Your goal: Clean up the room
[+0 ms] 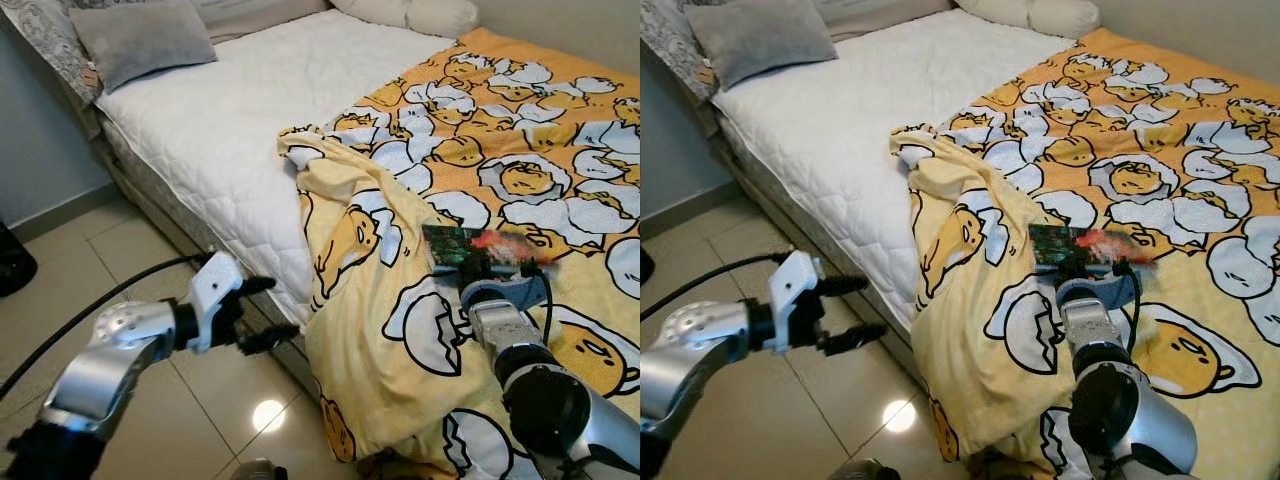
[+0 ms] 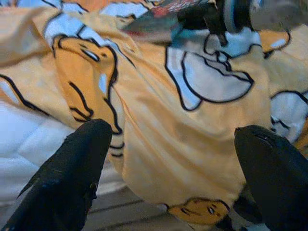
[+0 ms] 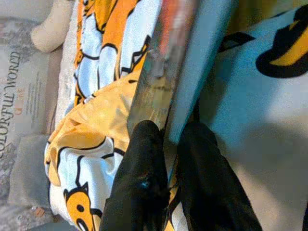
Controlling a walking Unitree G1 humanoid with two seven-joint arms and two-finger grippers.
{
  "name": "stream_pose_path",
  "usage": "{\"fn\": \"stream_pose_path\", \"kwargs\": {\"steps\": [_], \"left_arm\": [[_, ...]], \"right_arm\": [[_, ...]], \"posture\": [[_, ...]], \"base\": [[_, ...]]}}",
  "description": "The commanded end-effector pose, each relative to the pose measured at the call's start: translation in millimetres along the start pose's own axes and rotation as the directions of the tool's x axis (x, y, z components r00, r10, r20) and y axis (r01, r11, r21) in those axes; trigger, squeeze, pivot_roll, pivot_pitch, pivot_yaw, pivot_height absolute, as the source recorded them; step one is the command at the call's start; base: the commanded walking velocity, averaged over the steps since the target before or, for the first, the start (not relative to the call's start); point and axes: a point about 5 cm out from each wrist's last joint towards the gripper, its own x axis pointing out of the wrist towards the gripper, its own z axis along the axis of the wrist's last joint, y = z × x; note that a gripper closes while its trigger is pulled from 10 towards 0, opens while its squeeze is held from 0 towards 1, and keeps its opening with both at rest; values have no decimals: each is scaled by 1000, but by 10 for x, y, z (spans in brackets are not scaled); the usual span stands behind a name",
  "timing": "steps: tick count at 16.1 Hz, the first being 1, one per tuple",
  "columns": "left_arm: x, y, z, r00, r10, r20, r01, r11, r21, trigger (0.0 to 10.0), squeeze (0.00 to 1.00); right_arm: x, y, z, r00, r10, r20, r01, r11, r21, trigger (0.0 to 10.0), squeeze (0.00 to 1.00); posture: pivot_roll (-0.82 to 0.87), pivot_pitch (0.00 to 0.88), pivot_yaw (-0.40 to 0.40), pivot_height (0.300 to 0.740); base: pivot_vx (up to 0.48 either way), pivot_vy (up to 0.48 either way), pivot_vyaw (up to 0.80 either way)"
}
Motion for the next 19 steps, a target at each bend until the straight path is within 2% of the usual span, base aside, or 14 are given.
{"fn": "stream_pose_path", "kwargs": {"steps": [1,5,7,8,9,10,11,12,13,14,15,17,18,19], "left_arm": [[15,22,18,1000,15,-3,-15,1000,15,10000,0],[111,31,31,993,100,69,-99,995,-14,10000,0],[132,47,29,980,173,98,-172,985,-16,10000,0],[126,81,24,964,243,112,-243,970,-15,10000,0],[98,150,37,928,348,132,-350,937,-12,10000,0],[51,219,61,877,452,162,-454,891,-27,10000,0],[18,221,80,865,472,171,-474,880,-29,10000,0],[14,197,86,866,471,169,-474,880,-26,10000,0],[23,181,75,866,473,164,-474,880,-33,10000,0],[30,169,49,856,495,150,-496,868,-30,10000,0],[25,162,25,846,513,145,-514,857,-35,10000,0],[22,152,13,833,533,149,-533,845,-41,10000,0],[25,138,7,824,547,148,-548,836,-35,10000,0],[36,122,-5,825,549,135,-551,834,-24,10000,0]], "right_arm": [[6,26,44,1000,23,7,-23,999,-36,0,0],[-13,29,227,991,114,76,-108,992,-70,0,0],[-25,86,341,976,188,107,-171,973,-157,0,0],[-38,134,416,964,232,133,-198,953,-228,0,0],[-71,211,502,943,291,163,-224,914,-340,0,0],[-133,322,576,910,368,192,-237,840,-488,0,0],[-214,390,588,888,404,221,-182,748,-639,0,0],[-287,427,540,873,436,217,-145,658,-739,0,0],[-312,413,482,877,440,193,-133,609,-782,0,0],[-368,372,380,881,441,171,-108,541,-834,0,0],[-419,329,330,883,432,185,-73,514,-855,0,0],[-488,311,288,880,436,188,-54,485,-873,0,0],[-573,283,219,883,433,183,-30,440,-898,4078,0],[-614,212,129,901,404,154,-30,414,-910,10000,0]], "posture": [[18,0,78,740],[-49,0,103,740],[-50,0,96,740],[-50,0,87,740],[-54,0,82,740],[-54,0,75,740],[-53,0,68,740],[-49,0,65,740],[-46,0,61,740],[-42,0,57,740],[-38,0,52,740],[-30,0,50,740],[-23,0,50,740],[-26,0,54,740]], "base": [[0,0,0],[0,0,0],[0,0,0],[0,0,0],[0,0,0],[0,0,0],[0,0,0],[0,0,0],[0,0,0],[0,0,0],[0,0,0],[0,0,0],[0,0,0],[0,0,0]]}}
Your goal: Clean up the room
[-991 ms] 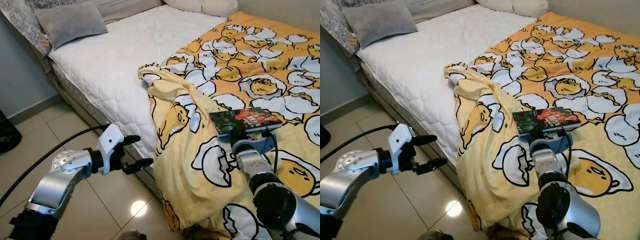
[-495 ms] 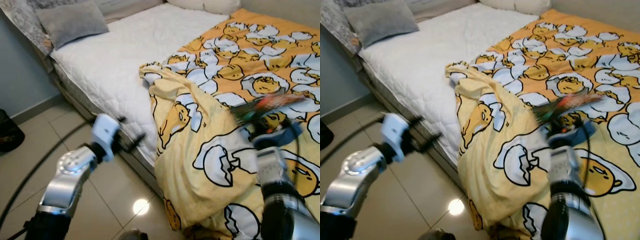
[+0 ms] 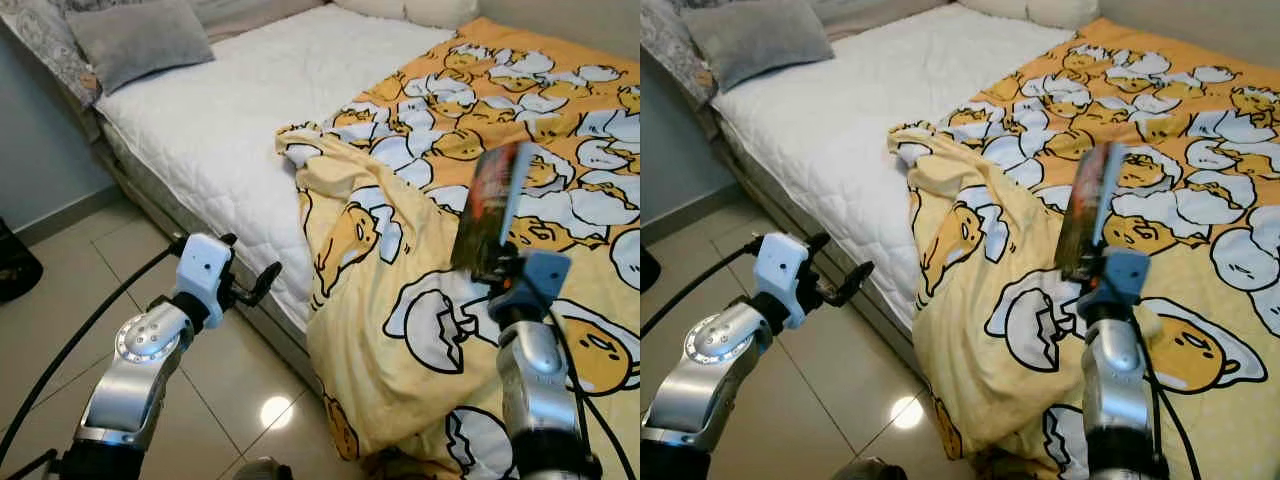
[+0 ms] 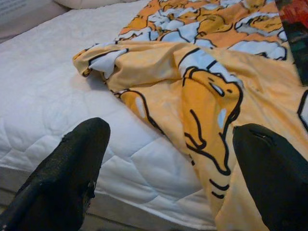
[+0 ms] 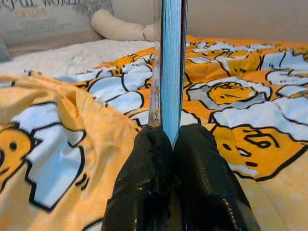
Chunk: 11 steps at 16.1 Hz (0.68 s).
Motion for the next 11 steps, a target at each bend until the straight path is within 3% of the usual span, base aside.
{"fn": "stream_pose_path", "kwargs": {"steps": [1,9,11], "left_arm": [[-10,-8,24,1000,7,-1,-7,1000,22,10000,0],[32,-64,31,1000,13,1,-13,999,35,10000,0],[-43,34,-37,999,26,-29,-25,999,32,10000,0]], "right_arm": [[-2,50,68,1000,3,23,-3,1000,-20,10000,0],[-67,94,59,998,18,-56,-20,999,-25,10000,0],[-77,121,-4,987,77,-144,-87,994,-63,10000,0]], "posture": [[-26,0,54,740],[-35,0,64,740],[-45,0,61,740]], "base": [[0,0,0],[0,0,0],[0,0,0]]}}
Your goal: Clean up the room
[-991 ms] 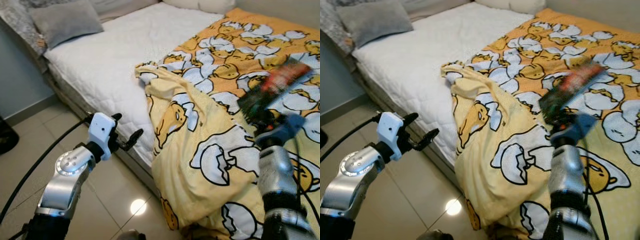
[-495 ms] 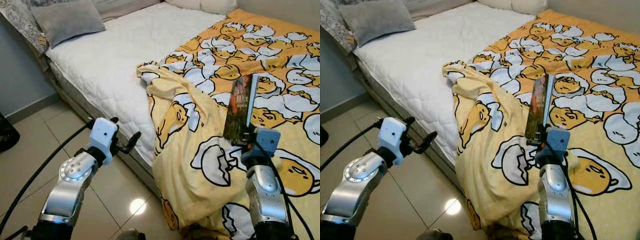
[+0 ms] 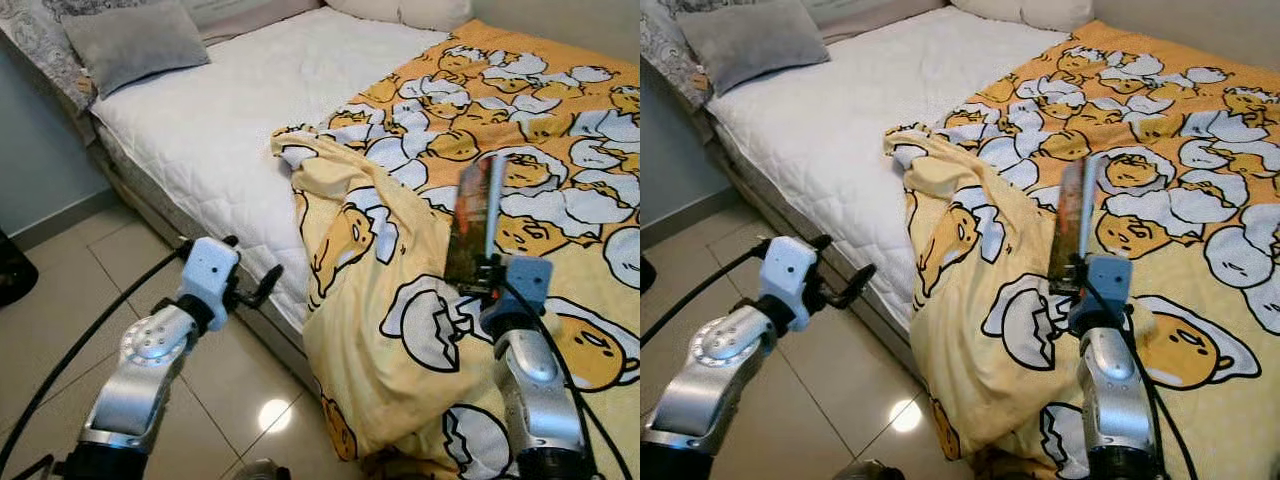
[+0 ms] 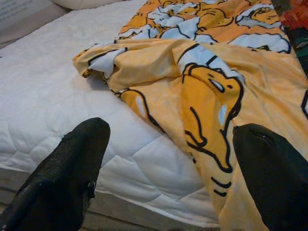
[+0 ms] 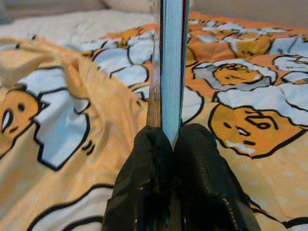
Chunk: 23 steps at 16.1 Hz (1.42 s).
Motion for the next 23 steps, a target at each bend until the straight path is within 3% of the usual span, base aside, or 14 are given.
{"fn": "stream_pose_path", "kwargs": {"steps": [1,3,7,10,11,12,13,14,16,18,19,21,22,23], "left_arm": [[-66,172,15,1000,22,9,-22,1000,-6,10000,0],[-96,312,58,999,44,28,-43,999,-24,10000,0],[-203,883,179,991,120,57,-118,992,-38,10000,0],[-125,1075,260,987,149,65,-147,989,-27,10000,27],[-21,1077,347,986,127,106,-119,990,-73,10000,561],[109,999,433,985,61,163,-36,987,-156,10000,1000],[223,896,490,977,-16,211,63,975,-215,10000,1000],[263,858,508,973,-44,227,97,968,-230,10000,1000],[479,652,518,945,-191,264,268,917,-295,10000,1000],[578,506,499,912,-302,278,390,851,-353,10000,1000],[636,460,488,892,-339,298,441,798,-410,10000,1000],[679,473,502,879,-338,336,468,744,-477,10000,1000],[707,478,513,856,-360,371,513,675,-530,10000,1000],[719,471,507,846,-375,379,532,645,-549,10000,1000]], "right_arm": [[30,25,31,999,47,-10,-47,999,10,10000,0],[54,27,97,995,95,22,-96,995,34,10000,0],[237,-45,428,955,265,133,-278,957,88,10000,0],[326,-102,477,953,262,152,-283,949,137,10000,0],[362,-104,513,946,272,175,-305,931,199,10000,0],[383,-87,562,932,298,208,-347,897,272,10000,0],[388,-56,602,912,332,240,-398,856,329,10000,0],[388,-42,615,904,346,252,-418,840,346,10000,0],[371,24,650,857,413,308,-512,752,415,10000,0],[352,57,690,827,440,351,-561,687,462,10000,0],[323,82,753,793,461,399,-609,623,491,10000,0],[271,115,837,743,494,451,-669,550,500,10000,0],[208,148,915,685,531,499,-728,474,495,10000,0],[173,165,946,656,549,517,-753,438,490,10000,0]], "posture": [[-51,0,68,740],[-62,0,81,740],[-58,0,91,740],[-54,0,99,740],[-54,0,100,740],[-53,0,105,740],[-54,0,110,740],[-54,0,111,740],[-51,0,119,740],[-57,0,133,740],[-65,0,146,740],[-72,0,155,740],[-76,0,160,740],[-81,0,164,740]], "base": [[0,0,0],[0,0,0],[0,0,0],[0,0,0],[0,0,0],[0,0,0],[0,0,0],[0,0,0],[0,0,0],[0,0,0],[0,0,0],[0,0,0],[0,0,0],[0,0,0]]}}
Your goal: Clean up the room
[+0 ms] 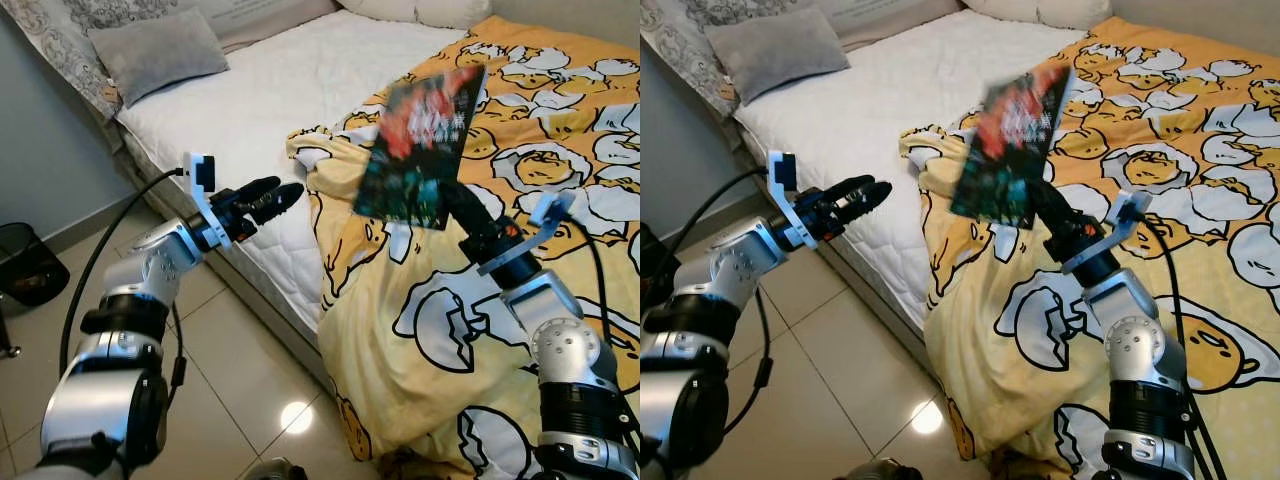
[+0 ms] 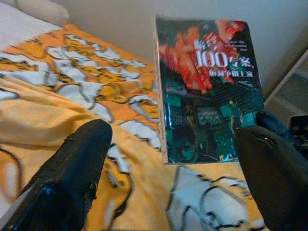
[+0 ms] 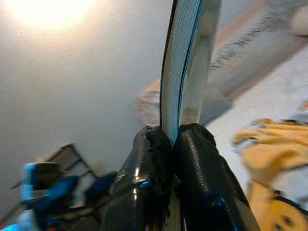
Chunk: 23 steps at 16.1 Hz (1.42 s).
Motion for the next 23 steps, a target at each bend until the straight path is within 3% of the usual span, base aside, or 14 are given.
{"fn": "stream_pose_path", "kwargs": {"steps": [1,2,3,4,5,8,11,12,13,17,23], "left_arm": [[-9,15,18,1000,-20,10,21,999,-48,10000,1000],[8,14,21,1000,-25,16,26,998,-59,10000,945],[36,9,28,999,-37,27,39,996,-78,10000,424],[65,-3,29,998,-55,32,58,993,-101,10000,247],[140,-41,14,995,-93,25,95,988,-118,10000,0],[235,-127,1,981,-192,18,193,969,-157,10000,0],[345,-240,1,953,-300,48,303,926,-224,10000,0],[347,-250,-3,948,-313,55,317,919,-237,6588,0],[335,-261,7,940,-331,76,340,905,-256,0,0],[258,-261,8,928,-363,87,372,880,-295,0,0],[211,-241,15,932,-355,67,358,883,-305,0,0]], "right_arm": [[41,165,61,992,123,11,-123,992,21,10000,0],[37,205,54,988,152,-3,-152,988,31,10000,0],[23,259,41,982,189,-22,-188,981,45,10000,0],[7,296,28,976,214,-38,-212,976,59,10000,0],[1,362,-6,963,261,-65,-256,963,80,10000,0],[-14,429,-26,949,302,-88,-293,951,104,10000,0],[-34,481,-21,938,330,-104,-317,940,126,10000,0],[-34,489,-14,936,335,-106,-321,938,128,10000,0],[-34,494,0,935,338,-106,-324,937,129,10000,0],[-34,470,2,936,333,-111,-318,939,134,10000,0],[15,463,-6,936,332,-117,-317,939,133,10000,0]], "posture": [[-84,0,166,740],[-85,0,166,740],[-85,0,164,740],[-86,0,163,740],[-90,0,162,740],[-100,0,166,740],[-108,0,162,740],[-108,0,162,740],[-110,0,162,740],[-101,0,152,740],[-95,0,151,740]], "base": [[0,0,0],[0,0,0],[0,0,0],[0,0,0],[0,0,0],[0,0,0],[0,0,0],[0,0,0],[0,0,0],[0,0,0],[0,0,0]]}}
